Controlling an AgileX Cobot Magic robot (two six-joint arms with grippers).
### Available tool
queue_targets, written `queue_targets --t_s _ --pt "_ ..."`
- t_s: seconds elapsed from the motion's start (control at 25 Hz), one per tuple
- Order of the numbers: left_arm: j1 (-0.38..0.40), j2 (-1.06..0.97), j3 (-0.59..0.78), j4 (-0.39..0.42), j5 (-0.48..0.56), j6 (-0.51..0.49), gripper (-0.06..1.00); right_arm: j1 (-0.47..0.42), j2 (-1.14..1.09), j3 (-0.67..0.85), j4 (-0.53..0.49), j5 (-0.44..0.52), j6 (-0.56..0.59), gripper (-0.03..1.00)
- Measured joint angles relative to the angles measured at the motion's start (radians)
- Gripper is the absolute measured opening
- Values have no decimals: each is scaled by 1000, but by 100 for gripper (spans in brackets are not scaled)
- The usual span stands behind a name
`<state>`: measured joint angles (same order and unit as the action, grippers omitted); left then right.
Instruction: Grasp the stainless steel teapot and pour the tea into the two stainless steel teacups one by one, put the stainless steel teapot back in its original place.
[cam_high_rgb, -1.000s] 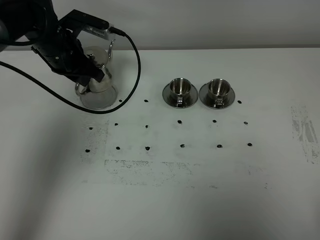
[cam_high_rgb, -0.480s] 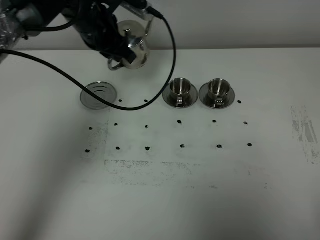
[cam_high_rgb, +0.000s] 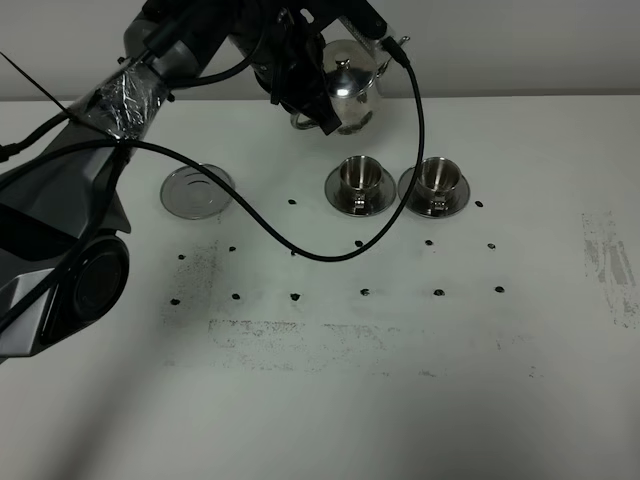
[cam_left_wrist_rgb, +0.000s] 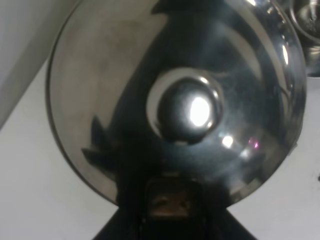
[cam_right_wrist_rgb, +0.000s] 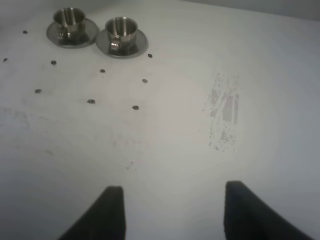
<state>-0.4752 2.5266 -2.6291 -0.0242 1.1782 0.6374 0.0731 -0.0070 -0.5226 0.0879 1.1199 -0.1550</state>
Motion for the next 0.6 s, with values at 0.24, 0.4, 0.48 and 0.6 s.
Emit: queue_targets --t_s 0.24,0.4,0.48,0.6 --pt "-10 1 -2 55 -21 232 20 0 0 0 0 0 0 47" --pt "-10 1 -3 65 -50 383 20 0 0 0 0 0 0 47" --pt "-10 1 -3 65 -75 434 20 0 0 0 0 0 0 47" --pt "-10 1 -3 64 -115 482 20 0 0 0 0 0 0 47"
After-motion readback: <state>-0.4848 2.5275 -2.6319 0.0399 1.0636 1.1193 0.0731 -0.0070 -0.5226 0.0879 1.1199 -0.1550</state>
